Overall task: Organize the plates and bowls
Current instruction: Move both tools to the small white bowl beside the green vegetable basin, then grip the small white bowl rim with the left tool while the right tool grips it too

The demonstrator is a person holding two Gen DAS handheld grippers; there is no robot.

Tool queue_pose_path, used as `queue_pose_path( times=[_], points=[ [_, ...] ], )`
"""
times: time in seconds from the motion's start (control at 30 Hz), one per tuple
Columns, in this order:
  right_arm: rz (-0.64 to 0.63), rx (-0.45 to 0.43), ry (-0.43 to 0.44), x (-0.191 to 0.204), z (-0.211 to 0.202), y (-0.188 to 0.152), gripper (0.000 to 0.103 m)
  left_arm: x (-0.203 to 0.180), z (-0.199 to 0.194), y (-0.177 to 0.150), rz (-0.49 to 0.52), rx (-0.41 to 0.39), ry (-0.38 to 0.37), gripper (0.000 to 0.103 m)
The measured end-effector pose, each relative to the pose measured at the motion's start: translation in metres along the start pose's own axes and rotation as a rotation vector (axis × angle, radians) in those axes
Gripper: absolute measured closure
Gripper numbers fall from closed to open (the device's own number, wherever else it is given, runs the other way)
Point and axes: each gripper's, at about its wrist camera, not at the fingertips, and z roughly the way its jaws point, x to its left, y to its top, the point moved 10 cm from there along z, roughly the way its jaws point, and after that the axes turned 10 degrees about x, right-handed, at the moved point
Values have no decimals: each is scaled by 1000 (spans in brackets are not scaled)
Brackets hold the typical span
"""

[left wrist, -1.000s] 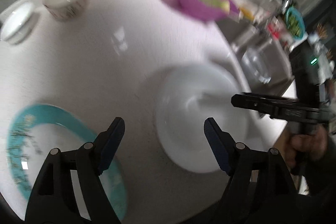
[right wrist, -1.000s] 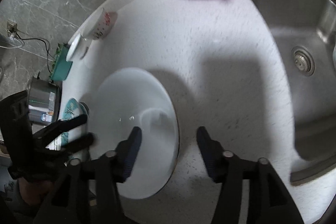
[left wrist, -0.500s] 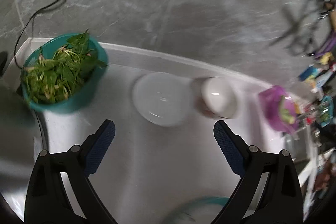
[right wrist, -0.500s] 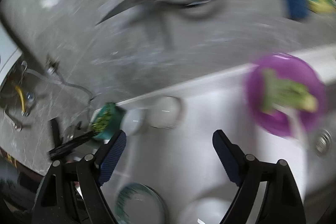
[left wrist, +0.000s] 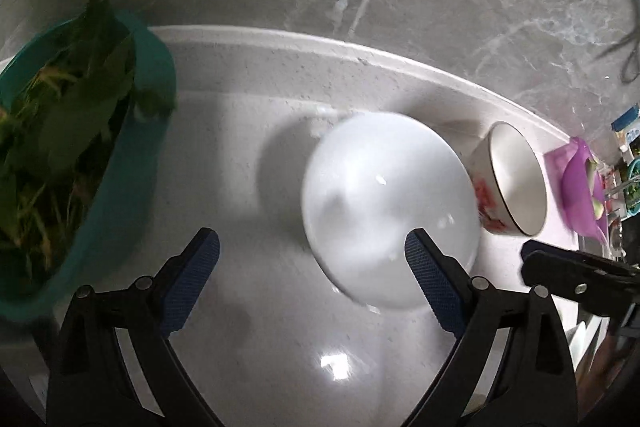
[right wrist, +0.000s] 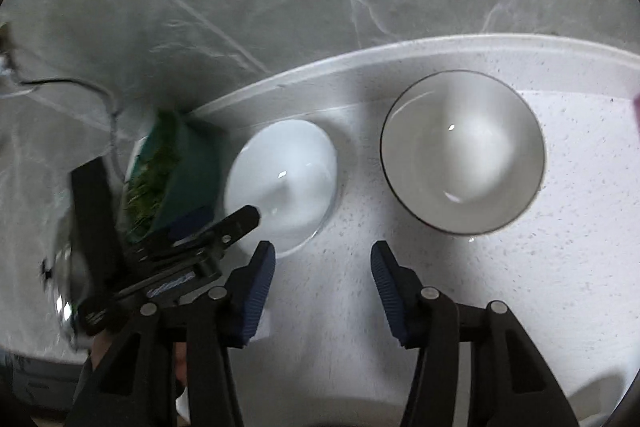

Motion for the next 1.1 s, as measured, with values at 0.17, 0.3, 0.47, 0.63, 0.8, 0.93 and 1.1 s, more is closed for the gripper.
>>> queue_pose_path(
  times=[0.17, 0.3, 0.47, 0.63, 0.8, 0.93, 1.1],
  points=[
    [0, 3, -57, 6, 27, 13, 49, 8, 19, 13, 26, 28, -13, 22],
    [37, 18, -92, -3, 43, 20, 49, 12, 32, 16, 50, 40, -4, 27],
    [25, 28, -110, -5, 60, 27, 71, 19, 44, 18, 68, 58, -15, 73],
    [14, 19, -126, -7, 66, 31, 87, 14, 53, 19, 122, 82, -4, 82],
    [-8, 7, -142, -8, 66, 35, 90, 1, 56, 19, 164, 91, 3, 92],
    [-11, -6, -125, -9, 62, 34, 90, 4, 57, 19, 156, 96, -19, 92],
    [-19, -21, -109, -6, 48, 32, 90, 1, 47, 18, 159, 83, -16, 92]
  ],
)
